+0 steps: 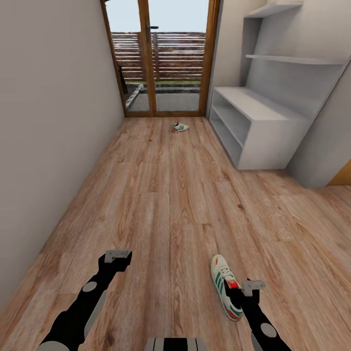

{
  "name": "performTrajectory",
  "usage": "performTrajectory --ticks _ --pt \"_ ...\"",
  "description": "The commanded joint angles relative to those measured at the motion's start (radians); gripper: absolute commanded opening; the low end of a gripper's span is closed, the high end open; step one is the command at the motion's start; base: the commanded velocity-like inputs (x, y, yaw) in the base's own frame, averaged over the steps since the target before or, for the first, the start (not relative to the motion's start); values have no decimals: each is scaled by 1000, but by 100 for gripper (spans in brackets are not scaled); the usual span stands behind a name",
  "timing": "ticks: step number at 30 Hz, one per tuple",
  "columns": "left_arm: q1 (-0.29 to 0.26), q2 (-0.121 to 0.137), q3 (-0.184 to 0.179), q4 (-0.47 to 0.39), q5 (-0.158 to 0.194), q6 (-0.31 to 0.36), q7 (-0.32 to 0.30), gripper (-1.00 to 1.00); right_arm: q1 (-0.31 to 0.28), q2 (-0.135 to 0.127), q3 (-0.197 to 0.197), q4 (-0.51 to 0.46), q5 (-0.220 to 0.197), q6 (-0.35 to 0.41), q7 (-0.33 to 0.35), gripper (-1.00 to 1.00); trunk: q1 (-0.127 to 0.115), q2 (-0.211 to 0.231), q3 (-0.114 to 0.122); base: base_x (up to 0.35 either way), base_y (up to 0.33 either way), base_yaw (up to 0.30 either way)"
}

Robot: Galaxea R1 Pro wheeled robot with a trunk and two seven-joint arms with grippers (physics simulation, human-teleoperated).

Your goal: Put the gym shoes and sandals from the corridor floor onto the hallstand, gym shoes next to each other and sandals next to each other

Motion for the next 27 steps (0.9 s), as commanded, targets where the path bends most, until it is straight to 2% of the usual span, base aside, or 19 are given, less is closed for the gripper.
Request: performTrajectory --ticks 1,7,14,16,17,18,21,27 --pt "0 0 -3 -1 5 -2 -1 100 0 0 0 1 1 -3 1 100 0 0 -1 2 0 27" --pt "0 0 -4 -5 6 -2 -1 100 0 -1 -1 2 1 -2 0 100 0 0 -1 1 0 13" --pt "-1 -1 -5 -22 9 -2 -2 100 0 -1 0 2 1 -1 0 100 3 -2 -28 0 0 2" --pt "-1 -7 -5 -41 11 -2 -2 100 0 -1 0 2 1 -1 0 100 4 -2 -36 0 0 0" --pt "-1 -28 -6 -60 8 -2 -3 100 0 -1 0 2 1 -1 0 100 4 -2 -36 0 0 0" --pt "-1 -28 -6 -60 8 -2 -3 100 0 -1 0 2 1 -1 0 100 4 -2 -36 0 0 0" --pt "-2 -50 -7 -74 5 -2 -3 100 0 -1 0 2 1 0 0 100 4 -2 -36 0 0 0" --pt "-3 -61 -21 -84 2 -2 -3 100 0 0 0 3 1 0 0 100 4 -2 -37 0 0 0"
